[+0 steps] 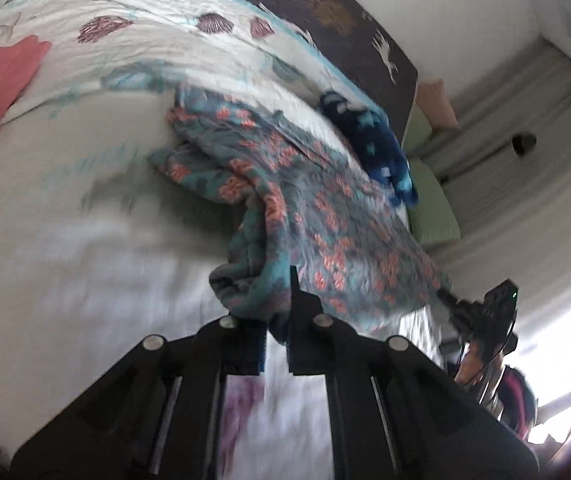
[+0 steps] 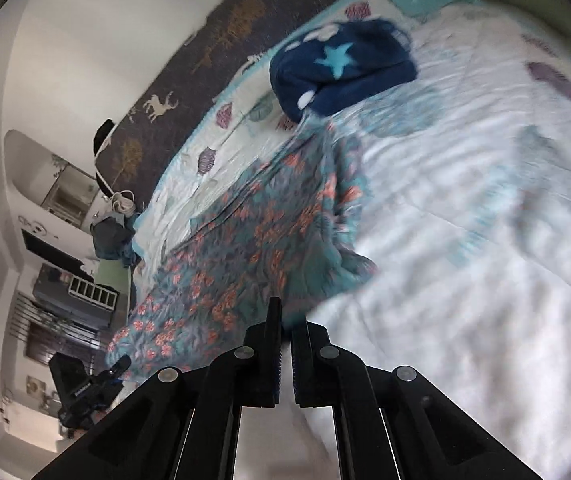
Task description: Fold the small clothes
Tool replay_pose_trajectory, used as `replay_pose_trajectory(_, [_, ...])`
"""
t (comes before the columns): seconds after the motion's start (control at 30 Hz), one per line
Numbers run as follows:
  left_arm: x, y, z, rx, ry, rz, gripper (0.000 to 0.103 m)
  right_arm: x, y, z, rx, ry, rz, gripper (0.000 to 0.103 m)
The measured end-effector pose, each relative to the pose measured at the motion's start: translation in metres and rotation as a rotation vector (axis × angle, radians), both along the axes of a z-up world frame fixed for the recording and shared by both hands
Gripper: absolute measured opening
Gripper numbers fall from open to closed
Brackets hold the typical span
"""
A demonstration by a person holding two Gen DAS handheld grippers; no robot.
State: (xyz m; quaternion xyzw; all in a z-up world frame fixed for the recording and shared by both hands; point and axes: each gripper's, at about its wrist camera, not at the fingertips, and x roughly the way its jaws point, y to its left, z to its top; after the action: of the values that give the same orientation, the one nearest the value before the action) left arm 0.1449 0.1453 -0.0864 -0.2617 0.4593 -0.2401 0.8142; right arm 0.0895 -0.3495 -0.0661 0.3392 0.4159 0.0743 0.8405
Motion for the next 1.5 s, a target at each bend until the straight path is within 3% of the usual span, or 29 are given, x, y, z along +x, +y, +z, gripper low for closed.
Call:
replay_pose_trajectory(0.13, [-0.043,0.008,-0.012,0.033,0.044,-0.022,0.007,-0.067,-0.004,0.000,-0.011,-0.039,-0.036,0.001])
replay_pose_trajectory(0.27, [-0.053,0.025,-0.035,0.071,0.093,0.063,0.007,-0.102,-0.007,-0.014,-0.033,0.005,-0.040,0.005])
replay_pose_trajectory(0.3, [-0.054,0.029,-0.039,0.060,0.104,0.077,0.008,-0.103,-0.013,-0.021,-0.039,0.045,-0.069,0.012])
replay_pose_trajectory(0.33, [-0.057,0.027,-0.041,0.052,0.108,0.083,0.011,-0.101,-0.018,-0.026,-0.037,0.066,-0.085,0.030])
replay_pose_trajectory(0.37, [-0.059,0.024,-0.041,0.056,0.106,0.076,0.014,-0.098,-0.021,-0.029,-0.031,0.075,-0.094,0.042])
replay_pose_trajectory(0.4, [-0.061,0.019,-0.040,0.066,0.106,0.064,0.030,-0.091,-0.022,-0.032,-0.037,0.070,-0.101,0.065])
replay_pose_trajectory(0.43, [-0.063,0.013,-0.039,0.077,0.107,0.055,0.051,-0.084,-0.021,-0.032,-0.059,0.056,-0.099,0.076])
replay_pose_trajectory(0.47, [-0.064,0.007,-0.039,0.088,0.106,0.050,0.059,-0.077,-0.019,-0.032,-0.083,0.046,-0.092,0.077])
replay_pose_trajectory(0.53, [-0.064,-0.004,-0.039,0.113,0.087,0.034,0.060,-0.050,-0.011,-0.033,-0.139,0.032,-0.030,0.080])
replay_pose_trajectory(0.6, [-0.059,-0.012,-0.040,0.122,0.074,0.039,0.060,-0.025,-0.003,-0.043,-0.119,0.053,0.058,0.081])
replay_pose_trajectory(0.67, [-0.049,-0.015,-0.042,0.099,0.063,0.063,0.060,0.003,0.004,-0.050,-0.089,0.048,0.056,0.085])
replay_pose_trajectory(0.7, [-0.044,-0.015,-0.042,0.085,0.061,0.078,0.059,0.010,0.007,-0.050,-0.089,0.027,0.051,0.085])
replay_pose_trajectory(0.77, [-0.031,-0.015,-0.046,0.059,0.078,0.109,0.037,0.033,0.008,-0.053,-0.081,0.001,0.012,0.085])
replay_pose_trajectory(0.8, [-0.021,-0.015,-0.049,0.028,0.099,0.120,0.012,0.043,0.006,-0.055,-0.058,-0.014,-0.027,0.074])
replay_pose_trajectory(0.83, [-0.017,-0.014,-0.052,0.001,0.119,0.122,0.011,0.048,0.005,-0.056,-0.038,-0.019,-0.042,0.013])
replay_pose_trajectory(0.87, [-0.016,-0.014,-0.053,-0.015,0.128,0.133,0.010,0.054,0.004,-0.059,-0.007,-0.002,-0.033,0.011])
replay_pose_trajectory(0.93, [-0.018,-0.016,-0.043,0.001,0.088,0.110,0.009,0.052,-0.002,-0.056,0.062,0.020,-0.047,0.009])
replay_pose_trajectory(1.03, [-0.029,-0.022,-0.027,0.014,0.035,0.005,0.009,0.025,-0.002,-0.031,0.036,-0.015,-0.026,0.009])
replay_pose_trajectory(1.13, [-0.040,-0.019,-0.030,0.001,0.099,-0.068,0.010,-0.018,0.001,-0.013,-0.024,-0.006,-0.019,0.009])
replay_pose_trajectory(1.2, [-0.052,-0.014,-0.038,0.024,0.144,-0.098,0.010,-0.044,0.001,-0.017,-0.052,0.027,-0.011,0.010])
replay_pose_trajectory(1.27, [-0.060,-0.008,-0.044,0.075,0.165,-0.087,0.010,-0.069,0.000,-0.032,-0.084,0.102,-0.002,0.020])
replay_pose_trajectory(1.33, [-0.065,0.009,-0.046,0.071,0.178,-0.045,0.015,-0.083,-0.011,-0.043,-0.141,0.194,-0.037,0.036])
replay_pose_trajectory(1.37, [-0.066,0.016,-0.044,0.078,0.178,-0.028,0.015,-0.091,-0.021,-0.045,-0.101,0.180,-0.050,0.036])
replay_pose_trajectory(1.43, [-0.067,0.019,-0.031,0.163,0.148,-0.004,0.016,-0.097,-0.036,-0.040,-0.054,0.191,-0.090,0.039])
replay_pose_trajectory(1.5, [-0.065,0.014,-0.014,0.267,0.097,0.001,0.027,-0.094,-0.045,-0.023,-0.109,0.156,-0.120,0.040])
